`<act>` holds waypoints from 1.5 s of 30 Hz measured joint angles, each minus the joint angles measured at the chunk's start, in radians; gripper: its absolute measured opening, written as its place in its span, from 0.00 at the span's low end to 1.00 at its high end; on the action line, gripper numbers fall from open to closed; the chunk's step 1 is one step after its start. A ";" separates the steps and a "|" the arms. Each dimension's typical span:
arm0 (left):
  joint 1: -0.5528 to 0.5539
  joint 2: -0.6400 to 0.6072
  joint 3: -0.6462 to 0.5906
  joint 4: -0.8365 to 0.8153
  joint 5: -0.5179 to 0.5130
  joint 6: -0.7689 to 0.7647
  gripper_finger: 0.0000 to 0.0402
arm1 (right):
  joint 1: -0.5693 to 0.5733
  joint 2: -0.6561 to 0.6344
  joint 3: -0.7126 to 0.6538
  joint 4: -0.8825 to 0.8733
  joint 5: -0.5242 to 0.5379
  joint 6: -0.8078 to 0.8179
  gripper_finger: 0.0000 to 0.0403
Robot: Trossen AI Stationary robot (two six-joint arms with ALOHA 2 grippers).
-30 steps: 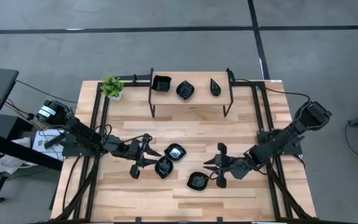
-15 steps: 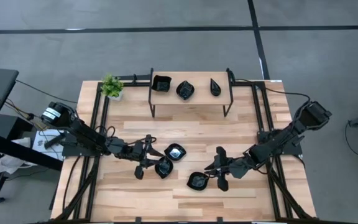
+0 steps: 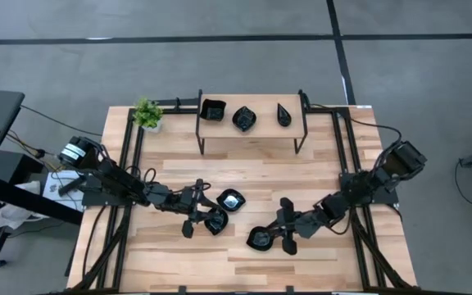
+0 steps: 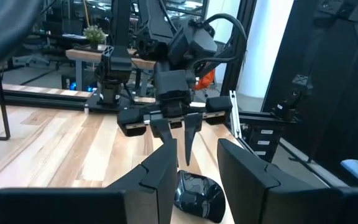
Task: Pick & Place Mini shaped plates
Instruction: Stack the black leaf shaped plate on top of the black leaf shaped plate on the shelf
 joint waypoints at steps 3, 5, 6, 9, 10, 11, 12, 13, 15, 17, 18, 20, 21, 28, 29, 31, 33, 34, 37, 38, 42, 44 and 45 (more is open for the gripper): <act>0.000 0.000 0.000 -0.003 0.000 0.000 0.29 | -0.008 0.000 0.000 0.008 -0.022 0.000 0.16; 0.000 0.000 0.000 -0.003 0.000 0.000 0.29 | -0.009 0.000 0.000 0.007 -0.021 0.000 0.16; 0.000 0.000 0.000 -0.003 0.000 0.000 0.29 | -0.009 0.000 0.000 0.005 -0.021 0.000 0.16; 0.000 0.000 0.000 -0.003 0.000 0.000 0.29 | -0.009 0.000 0.000 0.006 -0.021 -0.006 0.16; 0.000 0.000 0.000 -0.003 0.000 0.000 0.29 | -0.009 0.000 0.000 0.005 -0.021 -0.007 0.16; 0.000 0.000 0.000 -0.003 0.000 0.000 0.29 | -0.009 0.000 0.000 0.004 -0.021 -0.008 0.16; 0.000 0.000 0.000 -0.003 0.000 0.000 0.29 | -0.009 0.000 0.000 0.004 -0.021 -0.008 0.16; 0.000 0.000 0.000 -0.003 0.000 0.000 0.29 | -0.009 0.001 0.000 0.005 -0.018 -0.008 0.16; 0.000 0.000 0.000 -0.003 0.000 0.000 0.29 | -0.009 0.013 0.000 0.011 -0.011 -0.010 0.16; 0.000 0.000 0.000 -0.003 0.000 0.000 0.29 | -0.010 0.028 0.000 0.017 0.011 -0.017 0.16; 0.000 0.000 0.000 -0.003 0.000 0.000 0.29 | -0.014 0.041 0.001 0.023 0.010 -0.018 0.16; 0.000 0.000 0.000 -0.003 0.001 0.000 0.29 | -0.019 0.061 0.001 0.019 0.010 -0.018 0.16; 0.000 0.000 0.000 -0.003 0.001 0.000 0.29 | -0.022 0.072 0.001 0.019 0.010 -0.012 0.16; 0.000 0.000 0.000 -0.003 0.001 0.000 0.29 | -0.035 0.096 0.000 0.022 0.007 0.016 0.16; 0.000 0.000 0.000 -0.003 0.001 0.000 0.29 | -0.035 0.096 0.000 0.022 0.007 0.016 0.16; 0.000 0.000 0.000 -0.003 0.001 0.000 0.29 | -0.036 0.091 0.000 0.022 0.007 0.016 0.16; 0.000 0.000 0.000 -0.003 0.001 0.000 0.29 | -0.035 0.089 0.000 0.030 0.005 0.016 0.16; 0.000 0.000 0.000 -0.003 0.001 0.000 0.29 | -0.035 0.089 0.000 0.030 0.004 0.016 0.16; 0.000 0.000 0.000 -0.003 0.001 0.000 0.29 | -0.036 0.089 0.000 0.039 -0.020 0.017 0.16; 0.000 0.000 0.000 -0.003 0.001 0.000 0.29 | -0.035 0.092 0.000 0.049 -0.022 0.018 0.16; 0.000 0.000 0.000 -0.003 0.001 0.000 0.29 | -0.035 0.096 0.000 0.056 -0.045 0.017 0.16; 0.000 0.000 0.000 -0.003 0.001 0.000 0.29 | -0.040 0.096 0.000 0.059 -0.046 0.000 0.16; 0.000 0.000 0.000 -0.003 0.001 0.000 0.29 | -0.042 0.096 0.000 0.059 -0.046 -0.015 0.16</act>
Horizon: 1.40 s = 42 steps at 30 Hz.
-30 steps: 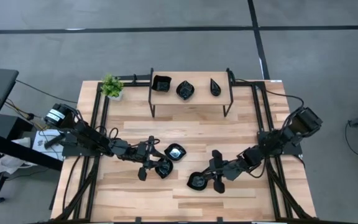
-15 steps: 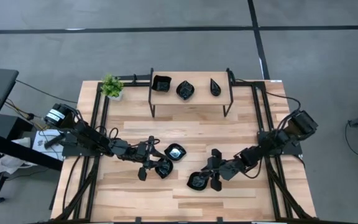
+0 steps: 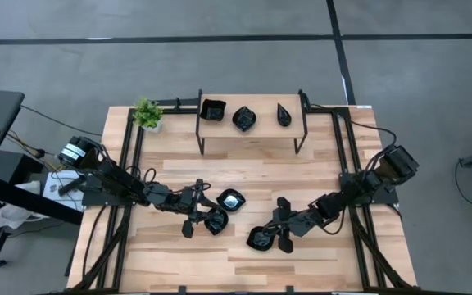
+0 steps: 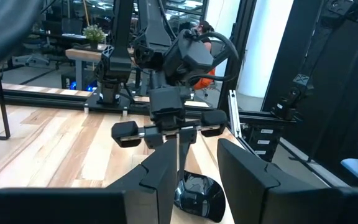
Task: Pick & Place Mini shaped plates
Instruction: Stack the black leaf shaped plate on top of the black leaf shaped plate on the shelf
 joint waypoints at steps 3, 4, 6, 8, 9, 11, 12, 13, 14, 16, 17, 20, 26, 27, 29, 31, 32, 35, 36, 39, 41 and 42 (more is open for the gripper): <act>0.000 0.000 0.000 0.000 0.000 0.000 0.29 | -0.001 -0.002 0.000 0.000 0.001 -0.015 0.16; 0.000 0.000 0.000 0.000 0.000 0.000 0.29 | -0.003 -0.003 0.000 0.002 0.001 -0.009 0.16; 0.000 0.000 0.000 0.000 0.000 0.000 0.29 | -0.009 -0.003 0.000 0.010 0.001 0.018 0.17; 0.000 0.000 0.000 0.000 0.000 0.000 0.29 | -0.015 -0.003 0.002 0.013 0.001 0.039 0.19; 0.000 0.000 0.000 0.000 0.000 0.000 0.29 | -0.018 -0.003 0.003 0.013 0.001 0.040 0.21; 0.000 0.000 0.000 0.000 0.000 0.000 0.29 | -0.020 -0.003 0.003 0.012 0.001 0.041 0.26; 0.000 0.000 0.000 0.000 0.000 0.000 0.29 | -0.020 -0.003 0.003 0.011 0.001 0.041 0.29; 0.000 0.000 0.000 0.000 0.000 0.000 0.29 | -0.020 -0.003 0.003 0.010 0.001 0.041 0.33; 0.000 0.000 0.000 0.000 0.000 0.000 0.29 | -0.020 -0.003 0.003 0.010 0.001 0.041 0.37; 0.000 0.000 0.000 0.000 0.000 0.000 0.29 | -0.019 -0.003 0.003 -0.001 0.001 0.041 0.44; 0.000 0.000 0.000 0.000 0.000 0.000 0.29 | -0.019 -0.003 0.003 -0.008 0.001 0.041 0.47; 0.000 0.000 0.000 0.000 0.000 0.000 0.29 | -0.018 -0.003 0.003 -0.029 0.001 0.041 0.53; 0.000 0.000 0.000 0.000 0.000 0.000 0.29 | -0.017 0.001 0.004 -0.051 -0.005 0.041 0.55; 0.000 0.000 0.000 0.000 0.000 0.000 0.29 | -0.017 0.005 0.004 -0.052 -0.018 0.041 0.54; 0.000 0.000 0.000 0.000 0.000 0.000 0.29 | -0.018 0.018 0.004 -0.046 -0.046 0.041 0.52; 0.000 0.000 0.000 0.000 0.000 0.000 0.29 | -0.018 0.033 0.004 -0.044 -0.059 0.043 0.49; 0.000 0.000 0.000 0.000 0.000 0.000 0.29 | -0.017 0.039 0.004 -0.045 -0.061 0.048 0.48; 0.000 0.000 0.000 0.000 0.000 0.000 0.29 | -0.018 0.047 0.004 -0.039 -0.061 0.049 0.44; 0.000 0.000 0.000 0.000 0.000 0.000 0.29 | -0.019 0.047 0.004 -0.039 -0.061 0.049 0.43; 0.000 0.000 0.000 0.000 0.000 0.000 0.29 | -0.023 0.045 0.004 -0.041 -0.061 0.049 0.40; 0.000 0.000 0.000 0.000 0.000 0.000 0.29 | -0.026 0.042 0.004 -0.041 -0.061 0.045 0.37; 0.000 0.000 0.000 0.000 0.000 0.000 0.29 | -0.026 0.041 0.004 -0.040 -0.061 0.045 0.36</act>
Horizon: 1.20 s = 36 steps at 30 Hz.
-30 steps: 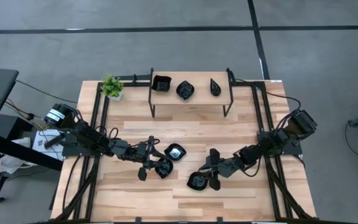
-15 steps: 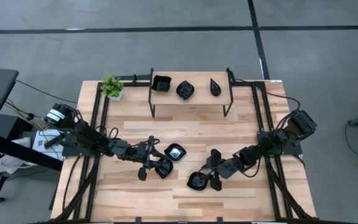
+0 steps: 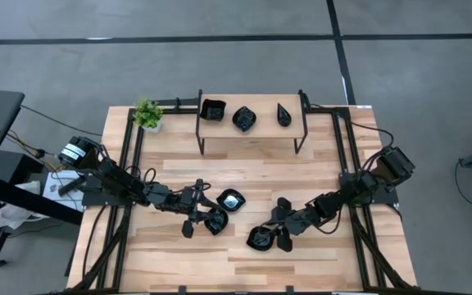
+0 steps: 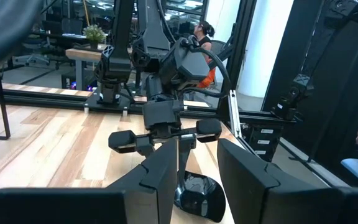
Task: Pick & Place Mini shaped plates
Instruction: Stack the black leaf shaped plate on top of the black leaf shaped plate on the shelf
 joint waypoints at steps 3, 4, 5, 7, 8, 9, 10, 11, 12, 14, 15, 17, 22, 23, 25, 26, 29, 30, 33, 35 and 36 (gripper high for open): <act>0.000 0.000 0.000 0.000 0.000 0.000 0.29 | 0.000 0.000 0.000 -0.001 0.000 -0.003 0.31; 0.000 0.000 0.000 0.000 0.000 0.000 0.29 | 0.000 0.000 0.000 -0.001 0.000 -0.003 0.30; 0.000 0.000 0.000 0.000 0.000 0.000 0.29 | 0.000 0.000 0.000 0.000 0.000 -0.003 0.29; 0.000 0.000 0.000 0.000 0.000 0.000 0.29 | 0.000 0.000 0.000 -0.001 0.000 -0.003 0.26; 0.000 0.000 0.000 0.000 0.000 0.000 0.29 | 0.000 0.000 0.000 -0.001 0.000 -0.003 0.25; 0.000 0.000 0.000 0.000 0.000 0.000 0.29 | 0.000 0.000 0.000 0.000 0.000 -0.004 0.24; 0.000 0.000 0.000 0.000 0.000 0.000 0.29 | 0.000 0.000 0.000 0.000 0.000 -0.006 0.23; 0.000 0.000 0.000 0.000 0.000 0.000 0.29 | 0.000 0.000 0.000 0.000 0.000 -0.010 0.23; 0.000 0.000 0.000 0.000 0.000 0.000 0.29 | 0.000 0.000 0.000 0.000 0.000 -0.013 0.22; 0.000 0.000 0.000 0.000 0.000 0.000 0.29 | 0.000 0.000 0.000 0.000 0.000 -0.014 0.19; 0.000 0.000 0.000 0.000 0.000 0.000 0.29 | 0.000 0.000 0.000 0.000 0.000 -0.014 0.18; 0.000 0.000 0.000 0.000 0.000 0.000 0.29 | 0.000 0.000 0.000 0.000 0.000 -0.014 0.16; 0.000 0.000 0.000 0.000 0.000 0.000 0.29 | -0.005 -0.001 0.000 0.000 0.000 -0.014 0.12; 0.000 0.000 0.000 0.000 0.000 0.000 0.29 | -0.008 -0.001 0.000 0.000 0.000 -0.014 0.11; 0.000 0.000 0.000 0.000 0.000 0.000 0.29 | -0.014 -0.001 0.000 0.002 0.000 -0.014 0.09; 0.000 0.000 0.000 0.000 0.000 0.000 0.29 | -0.016 -0.001 0.000 0.003 -0.004 -0.014 0.07; 0.000 0.000 0.000 0.000 0.000 0.000 0.29 | -0.021 -0.002 0.000 0.005 -0.019 -0.014 0.04; 0.000 0.000 0.000 0.000 0.000 0.000 0.29 | -0.021 -0.002 0.000 0.006 -0.019 -0.014 0.02; 0.000 0.000 0.000 0.000 0.000 0.000 0.29 | -0.021 -0.007 0.000 0.004 -0.019 -0.015 0.01; 0.000 0.000 0.000 0.000 0.000 0.000 0.29 | -0.021 -0.018 0.000 0.000 -0.019 -0.031 0.01; 0.000 0.000 0.000 0.000 0.000 0.000 0.29 | -0.021 -0.025 0.000 -0.001 -0.019 -0.034 0.01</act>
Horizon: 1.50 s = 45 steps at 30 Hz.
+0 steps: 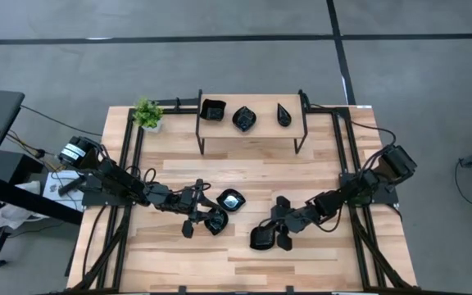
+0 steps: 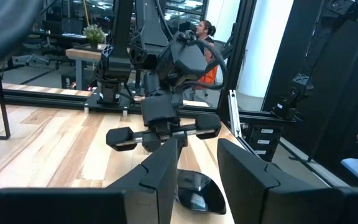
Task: Pick & Place Mini shaped plates
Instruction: Stack the black leaf shaped plate on top of the black leaf shaped plate on the shelf
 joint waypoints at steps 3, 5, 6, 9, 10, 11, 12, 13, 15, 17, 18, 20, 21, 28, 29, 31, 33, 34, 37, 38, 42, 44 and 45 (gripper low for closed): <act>0.000 0.000 0.000 0.000 0.000 0.000 0.29 | 0.000 -0.037 0.000 -0.002 0.000 -0.008 0.01; 0.000 0.000 0.000 0.000 0.000 0.000 0.29 | 0.000 -0.060 0.000 -0.003 0.001 -0.014 0.01; 0.000 0.000 0.000 0.000 0.000 0.000 0.29 | 0.000 -0.072 0.000 -0.003 0.001 -0.023 0.00; 0.000 0.000 0.000 0.000 0.000 0.000 0.29 | -0.001 -0.106 0.000 -0.002 0.005 -0.035 0.01; 0.000 0.000 0.000 0.000 0.000 0.000 0.29 | -0.004 -0.116 0.000 0.000 0.006 -0.039 0.01; 0.000 0.000 0.000 0.000 0.000 0.000 0.29 | -0.007 -0.124 0.000 -0.001 0.007 -0.048 0.01; 0.000 0.000 0.000 0.000 0.000 0.000 0.29 | -0.011 -0.133 0.000 -0.004 0.008 -0.058 0.01; 0.000 0.000 0.000 0.000 0.000 0.000 0.29 | -0.015 -0.141 0.000 -0.004 0.009 -0.068 0.01; 0.000 0.000 0.000 0.000 0.000 0.000 0.29 | -0.028 -0.162 0.000 -0.007 0.009 -0.086 0.00; 0.000 0.000 0.000 0.000 0.000 0.000 0.29 | -0.043 -0.183 0.000 -0.014 0.010 -0.108 0.00; 0.000 0.000 0.000 0.000 0.000 0.000 0.29 | -0.053 -0.194 0.000 -0.015 0.010 -0.116 0.00; 0.000 0.000 0.000 0.000 0.000 0.000 0.29 | -0.076 -0.219 0.000 -0.015 0.012 -0.140 0.00; 0.000 0.000 0.000 0.000 0.000 0.000 0.29 | -0.088 -0.231 0.000 -0.015 0.012 -0.150 0.00; 0.000 0.000 0.000 0.001 0.000 0.000 0.29 | -0.188 -0.323 0.000 -0.015 0.121 -0.157 0.00; 0.000 0.000 0.000 0.001 0.000 0.000 0.29 | -0.201 -0.335 0.000 -0.014 0.148 -0.157 0.00; 0.000 0.000 0.000 0.001 0.000 0.000 0.29 | -0.221 -0.356 0.000 -0.015 0.210 -0.157 0.00; 0.000 0.000 0.000 0.001 0.000 0.000 0.29 | -0.230 -0.372 0.000 -0.014 0.282 -0.157 0.00; 0.000 0.000 0.000 0.001 0.000 0.000 0.29 | -0.231 -0.379 0.000 -0.013 0.321 -0.157 0.00; 0.000 0.000 0.000 0.001 0.000 0.000 0.29 | -0.222 -0.393 0.000 -0.016 0.440 -0.156 0.00; 0.000 0.000 0.000 0.001 0.000 0.000 0.29 | -0.211 -0.397 -0.001 -0.016 0.487 -0.156 0.00; -0.001 0.000 0.000 0.001 0.003 -0.007 0.29 | -0.164 -0.414 -0.001 -0.014 0.648 -0.157 0.00; -0.001 0.000 0.000 0.001 0.003 -0.008 0.29 | -0.143 -0.419 -0.001 -0.010 0.710 -0.157 0.01; -0.001 0.000 0.000 0.001 0.003 -0.009 0.29 | -0.136 -0.422 -0.001 -0.007 0.727 -0.157 0.01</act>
